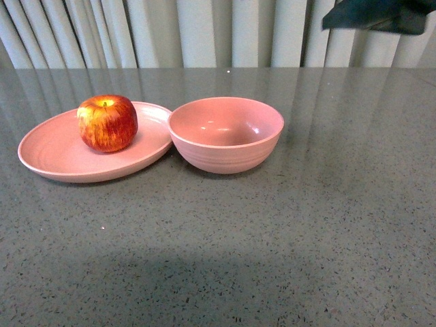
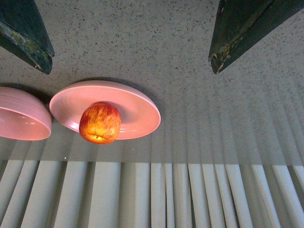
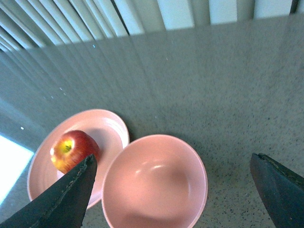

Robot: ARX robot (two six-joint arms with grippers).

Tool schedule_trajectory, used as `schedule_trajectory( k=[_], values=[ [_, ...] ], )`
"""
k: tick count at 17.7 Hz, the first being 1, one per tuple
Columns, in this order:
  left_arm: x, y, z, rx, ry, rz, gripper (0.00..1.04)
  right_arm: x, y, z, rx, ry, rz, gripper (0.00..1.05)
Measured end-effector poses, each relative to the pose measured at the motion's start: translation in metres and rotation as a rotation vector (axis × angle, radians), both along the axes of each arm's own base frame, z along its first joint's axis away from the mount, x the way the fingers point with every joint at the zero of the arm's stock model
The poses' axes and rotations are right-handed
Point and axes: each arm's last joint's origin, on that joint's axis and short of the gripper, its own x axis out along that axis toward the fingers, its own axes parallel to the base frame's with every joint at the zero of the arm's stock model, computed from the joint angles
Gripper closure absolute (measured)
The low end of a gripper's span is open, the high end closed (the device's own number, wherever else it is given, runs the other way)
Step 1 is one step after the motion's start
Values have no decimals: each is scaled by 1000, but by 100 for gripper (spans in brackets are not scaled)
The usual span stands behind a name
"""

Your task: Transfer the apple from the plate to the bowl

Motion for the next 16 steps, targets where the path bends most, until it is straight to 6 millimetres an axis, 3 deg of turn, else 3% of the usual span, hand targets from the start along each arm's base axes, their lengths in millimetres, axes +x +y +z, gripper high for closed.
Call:
schedule_trajectory(
  k=[4,8,11,13,16],
  values=[
    [0,0,0,0,0,0,7,-87,-52,30,84,-281,-85,7],
    [0,0,0,0,0,0,7,-148,-88,-6,27,-330,-169,7],
    [0,0,0,0,0,0,7,-171,-104,-19,9,-379,-253,10],
    [0,0,0,0,0,0,7,-185,-122,-42,-146,-418,-377,34],
    [0,0,0,0,0,0,7,-200,-138,-72,-214,-430,-379,70]
  ],
)
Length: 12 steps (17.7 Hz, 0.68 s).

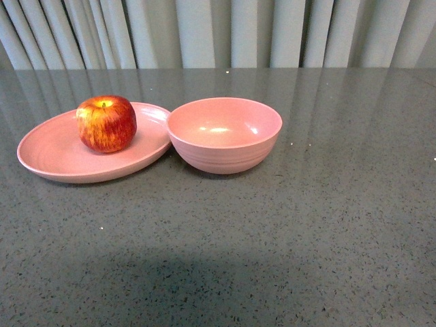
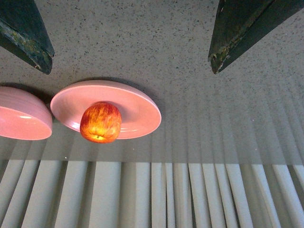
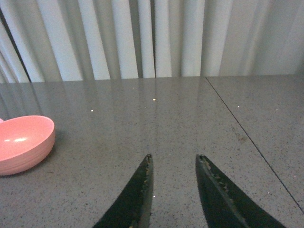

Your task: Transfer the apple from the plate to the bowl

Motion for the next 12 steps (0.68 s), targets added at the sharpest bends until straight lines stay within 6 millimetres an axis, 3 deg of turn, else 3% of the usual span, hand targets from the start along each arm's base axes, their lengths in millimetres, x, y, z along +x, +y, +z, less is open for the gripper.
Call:
schedule_trajectory(
  k=[3,12],
  values=[
    [0,0,0,0,0,1,7,-5,-13,-16,-11,2,-18,104],
    [0,0,0,0,0,0,7,-16,-12,-42,-16,-3,6,103]
  ],
)
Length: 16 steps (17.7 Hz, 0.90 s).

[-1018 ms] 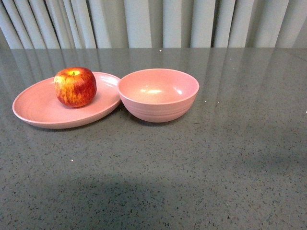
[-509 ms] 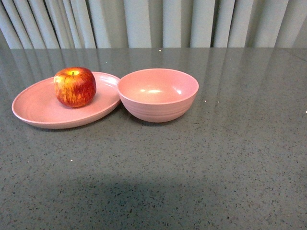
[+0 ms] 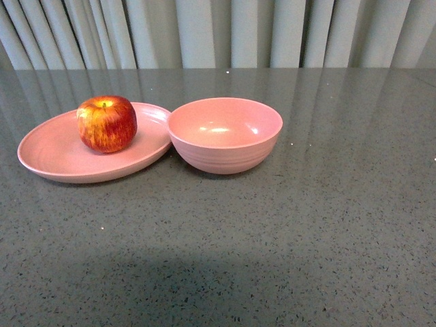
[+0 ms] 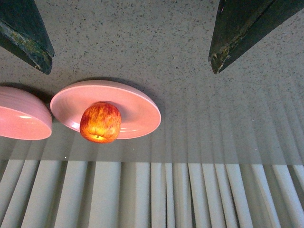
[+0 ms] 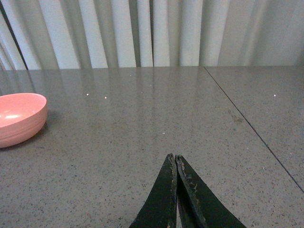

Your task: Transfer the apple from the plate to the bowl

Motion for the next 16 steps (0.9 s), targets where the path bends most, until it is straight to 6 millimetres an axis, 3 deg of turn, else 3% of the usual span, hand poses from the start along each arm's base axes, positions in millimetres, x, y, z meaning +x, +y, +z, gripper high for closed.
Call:
schedule_trajectory(
  k=[6,14,16],
  values=[
    [0,0,0,0,0,0,7,-11,0,-14,-2,12,0,103],
    [0,0,0,0,0,0,7,-11,0,-13,-2,-3,0,103],
    [0,0,0,0,0,0,7,-11,0,-13,-2,-3,0,82]
  ],
)
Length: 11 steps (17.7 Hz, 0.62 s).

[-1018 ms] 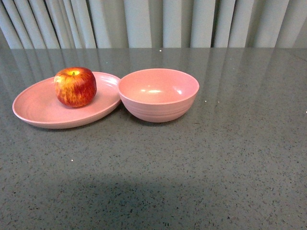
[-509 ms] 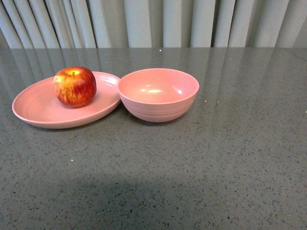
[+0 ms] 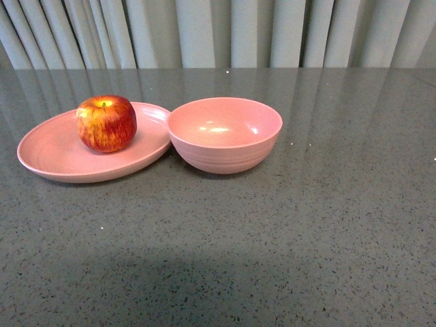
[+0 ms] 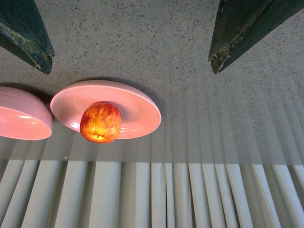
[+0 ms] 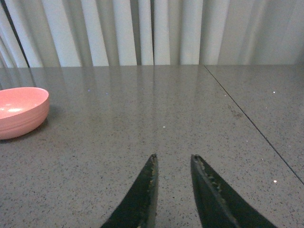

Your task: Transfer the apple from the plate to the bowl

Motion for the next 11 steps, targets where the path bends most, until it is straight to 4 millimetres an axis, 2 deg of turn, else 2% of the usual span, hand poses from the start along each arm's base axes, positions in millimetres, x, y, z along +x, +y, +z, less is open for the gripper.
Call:
schedule_trajectory(
  k=[4,5,6,7,11],
  values=[
    [0,0,0,0,0,0,7,0,0,0,0,0,0,33],
    [0,0,0,0,0,0,7,0,0,0,0,0,0,16],
    [0,0,0,0,0,0,7,0,0,0,0,0,0,4],
    [0,0,0,0,0,0,7,0,0,0,0,0,0,7],
    [0,0,0,0,0,0,7,0,0,0,0,0,0,7]
  ],
)
